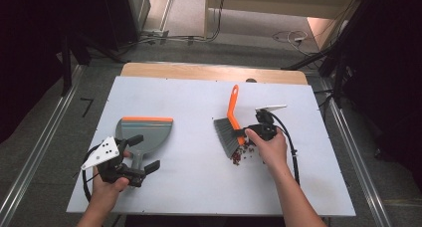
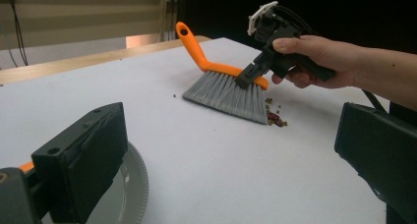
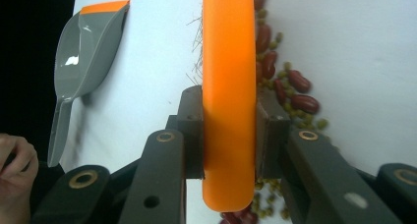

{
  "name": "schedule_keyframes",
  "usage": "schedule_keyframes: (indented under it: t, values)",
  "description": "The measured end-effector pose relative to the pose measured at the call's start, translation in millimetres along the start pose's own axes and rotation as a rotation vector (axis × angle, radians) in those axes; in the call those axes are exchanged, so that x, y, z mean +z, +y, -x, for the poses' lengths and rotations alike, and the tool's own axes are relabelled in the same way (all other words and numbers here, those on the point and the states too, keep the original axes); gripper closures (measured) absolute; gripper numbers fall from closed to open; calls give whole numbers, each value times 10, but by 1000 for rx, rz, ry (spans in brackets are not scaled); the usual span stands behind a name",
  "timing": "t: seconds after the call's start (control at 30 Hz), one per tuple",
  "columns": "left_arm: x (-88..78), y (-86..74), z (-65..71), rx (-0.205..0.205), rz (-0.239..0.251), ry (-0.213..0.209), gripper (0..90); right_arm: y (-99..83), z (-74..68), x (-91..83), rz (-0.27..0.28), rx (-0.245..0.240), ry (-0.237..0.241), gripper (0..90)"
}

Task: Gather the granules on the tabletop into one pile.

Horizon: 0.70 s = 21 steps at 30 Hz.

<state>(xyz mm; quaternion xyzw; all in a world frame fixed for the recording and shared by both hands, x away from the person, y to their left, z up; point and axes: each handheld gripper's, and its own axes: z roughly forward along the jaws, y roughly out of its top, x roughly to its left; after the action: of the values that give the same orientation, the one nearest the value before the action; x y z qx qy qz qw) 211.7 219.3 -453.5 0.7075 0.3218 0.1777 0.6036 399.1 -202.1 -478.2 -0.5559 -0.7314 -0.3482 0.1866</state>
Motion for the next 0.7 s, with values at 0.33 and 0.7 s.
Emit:
schedule_keyframes:
  t: [0.33, 0.7]
  values:
    - [12, 1, 8, 4, -4, -1, 0, -40, 105, -140, 24, 17, -12, 682]
    - [29, 3, 16, 3, -6, -7, 0, 101, -115, -43, 59, -1, 58, 682]
